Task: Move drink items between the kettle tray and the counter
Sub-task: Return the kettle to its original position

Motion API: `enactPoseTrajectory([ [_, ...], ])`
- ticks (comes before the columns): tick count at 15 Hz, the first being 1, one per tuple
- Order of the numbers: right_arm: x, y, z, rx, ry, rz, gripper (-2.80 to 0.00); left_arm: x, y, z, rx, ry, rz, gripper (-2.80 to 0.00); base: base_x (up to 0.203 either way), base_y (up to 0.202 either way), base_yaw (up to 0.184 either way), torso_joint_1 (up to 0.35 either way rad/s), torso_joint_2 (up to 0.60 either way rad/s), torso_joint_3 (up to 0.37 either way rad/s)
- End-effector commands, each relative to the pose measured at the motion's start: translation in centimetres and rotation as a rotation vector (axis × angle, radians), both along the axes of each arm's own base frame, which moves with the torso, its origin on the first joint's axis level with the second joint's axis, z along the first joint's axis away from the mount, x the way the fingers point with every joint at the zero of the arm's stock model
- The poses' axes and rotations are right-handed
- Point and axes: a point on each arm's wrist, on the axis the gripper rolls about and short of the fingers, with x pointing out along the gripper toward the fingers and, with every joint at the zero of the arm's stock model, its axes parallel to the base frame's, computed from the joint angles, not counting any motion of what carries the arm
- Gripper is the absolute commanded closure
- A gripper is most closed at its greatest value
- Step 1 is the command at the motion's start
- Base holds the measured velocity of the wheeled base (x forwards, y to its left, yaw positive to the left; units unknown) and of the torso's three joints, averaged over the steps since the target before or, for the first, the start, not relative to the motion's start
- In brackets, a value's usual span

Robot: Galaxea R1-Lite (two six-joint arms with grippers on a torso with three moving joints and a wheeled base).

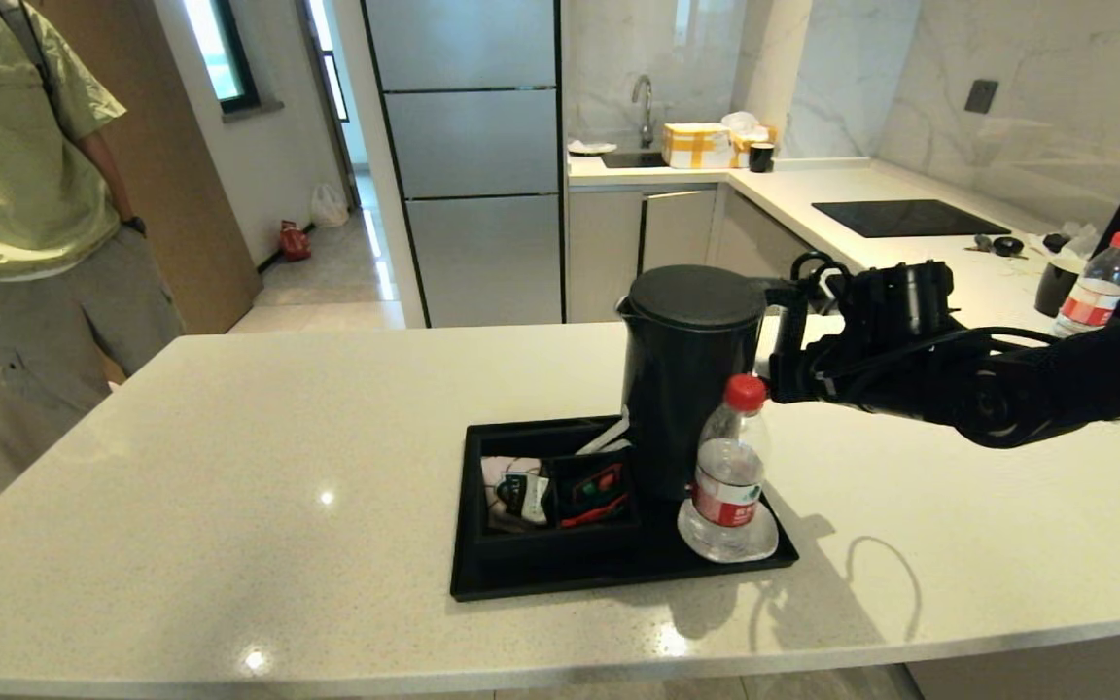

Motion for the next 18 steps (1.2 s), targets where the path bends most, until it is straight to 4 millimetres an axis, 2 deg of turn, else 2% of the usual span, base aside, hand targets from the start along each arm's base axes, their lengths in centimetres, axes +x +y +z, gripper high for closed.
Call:
enactPoseTrajectory([
  [1, 0.4, 0.0, -0.6, -0.003, 0.008, -0.003, 0.0, 0.0, 0.0, 0.0, 0.0, 0.001, 0.0, 0.0, 0.0, 0.0, 0.0, 0.0, 0.0, 0.0],
  [10, 0.2, -0.5, 0.2, 0.013, -0.009, -0.022, 0.0, 0.0, 0.0, 0.0, 0.0, 0.001, 0.0, 0.0, 0.0, 0.0, 0.0, 0.0, 0.0, 0.0],
  [13, -0.3, -0.7, 1.4, 0.022, -0.038, -0.025, 0.0, 0.0, 0.0, 0.0, 0.0, 0.001, 0.0, 0.0, 0.0, 0.0, 0.0, 0.0, 0.0, 0.0],
  [18, -0.5, -0.7, 1.6, 0.017, -0.05, -0.025, 0.0, 0.0, 0.0, 0.0, 0.0, 0.001, 0.0, 0.0, 0.0, 0.0, 0.0, 0.0, 0.0, 0.0],
])
